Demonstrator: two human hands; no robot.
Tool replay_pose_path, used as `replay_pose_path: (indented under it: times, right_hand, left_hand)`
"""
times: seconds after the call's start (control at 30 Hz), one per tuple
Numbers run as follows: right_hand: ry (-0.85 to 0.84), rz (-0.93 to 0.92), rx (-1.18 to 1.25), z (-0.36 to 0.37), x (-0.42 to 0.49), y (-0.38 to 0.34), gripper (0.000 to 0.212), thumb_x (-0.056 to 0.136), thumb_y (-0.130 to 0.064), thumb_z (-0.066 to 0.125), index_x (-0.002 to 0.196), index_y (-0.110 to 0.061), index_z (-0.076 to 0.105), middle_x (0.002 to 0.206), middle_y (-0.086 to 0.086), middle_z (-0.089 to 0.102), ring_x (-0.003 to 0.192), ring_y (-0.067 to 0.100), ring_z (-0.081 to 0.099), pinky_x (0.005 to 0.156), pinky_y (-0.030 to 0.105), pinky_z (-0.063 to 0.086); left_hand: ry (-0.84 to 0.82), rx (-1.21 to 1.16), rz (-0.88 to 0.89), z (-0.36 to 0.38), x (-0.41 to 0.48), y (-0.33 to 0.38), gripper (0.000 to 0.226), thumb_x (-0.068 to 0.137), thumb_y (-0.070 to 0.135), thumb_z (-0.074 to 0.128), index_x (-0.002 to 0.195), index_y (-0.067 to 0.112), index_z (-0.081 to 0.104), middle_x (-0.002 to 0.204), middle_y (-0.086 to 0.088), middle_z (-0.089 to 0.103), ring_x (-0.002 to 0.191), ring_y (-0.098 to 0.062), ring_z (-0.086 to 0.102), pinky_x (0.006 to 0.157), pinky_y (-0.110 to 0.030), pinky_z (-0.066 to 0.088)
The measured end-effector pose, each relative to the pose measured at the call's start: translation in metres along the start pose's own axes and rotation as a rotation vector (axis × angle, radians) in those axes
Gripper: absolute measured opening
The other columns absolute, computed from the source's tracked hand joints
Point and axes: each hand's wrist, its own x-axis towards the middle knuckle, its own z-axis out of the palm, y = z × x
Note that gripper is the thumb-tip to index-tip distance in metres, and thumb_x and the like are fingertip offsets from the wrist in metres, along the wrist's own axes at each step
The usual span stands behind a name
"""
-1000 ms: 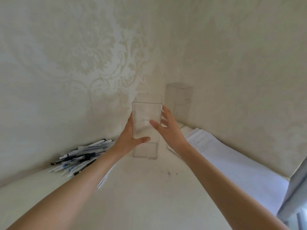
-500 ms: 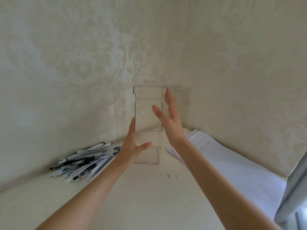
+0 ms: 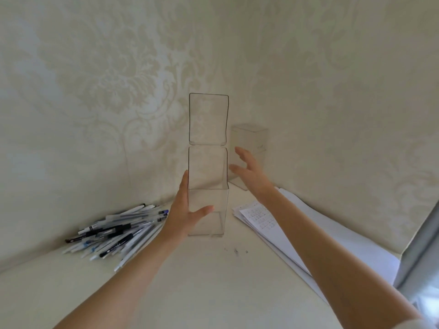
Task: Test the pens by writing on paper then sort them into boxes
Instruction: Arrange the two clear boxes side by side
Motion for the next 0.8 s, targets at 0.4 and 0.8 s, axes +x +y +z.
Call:
replay_pose_path:
  times: [0.4, 0.8]
  right_hand:
    - [0.177, 0.316, -0.033, -0.035, 0.034, 0.086, 0.067, 0.088, -0.034, 0.065, 0.142, -0.013, 0.033, 0.142, 0.006, 0.039, 0.128, 0.022, 0.042, 0.102, 0.033, 0.035]
    - [0.300, 0.328, 0.008, -0.023, 0.109, 0.133, 0.100, 0.072, -0.030, 0.081, 0.146, -0.010, 0.016, 0.145, 0.013, 0.022, 0.130, 0.024, 0.036, 0.108, 0.029, 0.032]
  left_hand:
    - [0.025, -0.176, -0.141, 0.023, -0.002, -0.040, 0.109, 0.047, 0.061, 0.075, 0.132, 0.057, 0.007, 0.131, 0.042, 0.020, 0.129, 0.006, 0.022, 0.108, -0.025, 0.019]
    - [0.028, -0.095, -0.138, 0.029, 0.017, -0.059, 0.104, 0.062, 0.053, 0.079, 0.137, 0.057, 0.008, 0.128, 0.048, 0.026, 0.124, 0.016, 0.030, 0.109, -0.025, 0.023]
